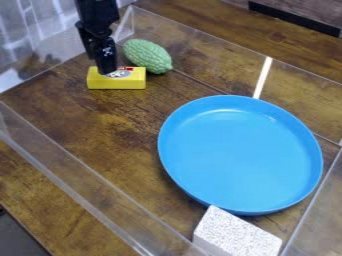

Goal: Put the white object in the blue tray

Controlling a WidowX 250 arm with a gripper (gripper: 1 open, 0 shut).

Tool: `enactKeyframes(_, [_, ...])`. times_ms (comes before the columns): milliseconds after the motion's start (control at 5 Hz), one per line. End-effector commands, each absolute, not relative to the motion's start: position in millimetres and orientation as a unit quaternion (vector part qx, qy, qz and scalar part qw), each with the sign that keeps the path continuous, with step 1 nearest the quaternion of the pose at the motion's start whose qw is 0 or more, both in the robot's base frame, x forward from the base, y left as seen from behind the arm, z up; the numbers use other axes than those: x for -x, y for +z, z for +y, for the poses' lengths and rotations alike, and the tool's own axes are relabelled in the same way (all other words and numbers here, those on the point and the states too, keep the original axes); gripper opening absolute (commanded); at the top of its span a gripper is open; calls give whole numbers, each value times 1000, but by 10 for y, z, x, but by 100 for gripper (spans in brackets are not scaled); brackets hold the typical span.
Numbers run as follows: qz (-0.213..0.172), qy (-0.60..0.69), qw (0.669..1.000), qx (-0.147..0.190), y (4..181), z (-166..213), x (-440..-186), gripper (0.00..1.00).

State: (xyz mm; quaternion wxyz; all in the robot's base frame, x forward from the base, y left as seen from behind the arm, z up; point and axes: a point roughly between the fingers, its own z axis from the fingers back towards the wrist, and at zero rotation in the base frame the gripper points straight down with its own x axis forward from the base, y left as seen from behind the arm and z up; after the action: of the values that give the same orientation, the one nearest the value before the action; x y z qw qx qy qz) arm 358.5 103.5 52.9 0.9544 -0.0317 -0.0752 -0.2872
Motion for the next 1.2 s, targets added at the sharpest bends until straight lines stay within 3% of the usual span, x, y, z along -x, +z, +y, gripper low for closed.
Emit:
enactKeyframes(0, [-94,-299,949,7,709,1062,-3626,100])
enactKeyframes(1000, [-94,-337,937,-16,582,1104,-3678,100])
